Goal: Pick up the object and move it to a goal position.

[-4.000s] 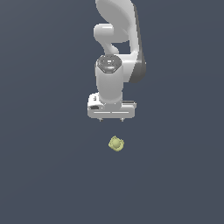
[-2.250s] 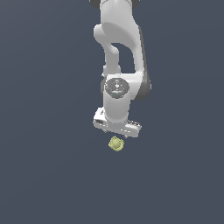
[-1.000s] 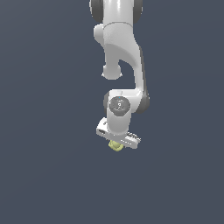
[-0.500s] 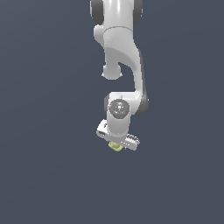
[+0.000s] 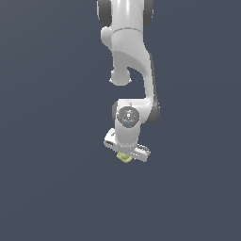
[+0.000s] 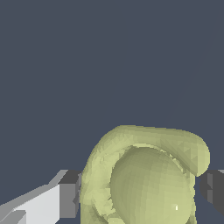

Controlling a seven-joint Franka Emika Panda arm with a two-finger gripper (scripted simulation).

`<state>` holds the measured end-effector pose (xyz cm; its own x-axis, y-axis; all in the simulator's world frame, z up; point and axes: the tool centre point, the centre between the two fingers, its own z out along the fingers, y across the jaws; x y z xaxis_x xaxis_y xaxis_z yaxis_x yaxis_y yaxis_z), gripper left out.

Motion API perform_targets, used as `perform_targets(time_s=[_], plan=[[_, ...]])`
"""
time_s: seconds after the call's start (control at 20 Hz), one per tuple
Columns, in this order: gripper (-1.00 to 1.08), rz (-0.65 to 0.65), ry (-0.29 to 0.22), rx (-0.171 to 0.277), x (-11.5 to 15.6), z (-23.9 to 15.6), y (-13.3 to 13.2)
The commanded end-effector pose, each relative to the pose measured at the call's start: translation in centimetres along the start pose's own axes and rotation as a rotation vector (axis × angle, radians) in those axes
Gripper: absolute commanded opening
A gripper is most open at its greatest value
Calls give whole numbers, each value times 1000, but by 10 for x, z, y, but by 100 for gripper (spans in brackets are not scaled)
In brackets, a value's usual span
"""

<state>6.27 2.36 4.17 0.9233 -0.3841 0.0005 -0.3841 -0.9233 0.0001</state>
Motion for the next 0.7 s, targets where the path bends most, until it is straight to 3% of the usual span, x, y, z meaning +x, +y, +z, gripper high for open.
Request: perform_targets(time_s=[0.0,0.65], plan=[[-100,0,1,0,-1,-3,-1],[-100,0,1,0,-33,-68,-20]])
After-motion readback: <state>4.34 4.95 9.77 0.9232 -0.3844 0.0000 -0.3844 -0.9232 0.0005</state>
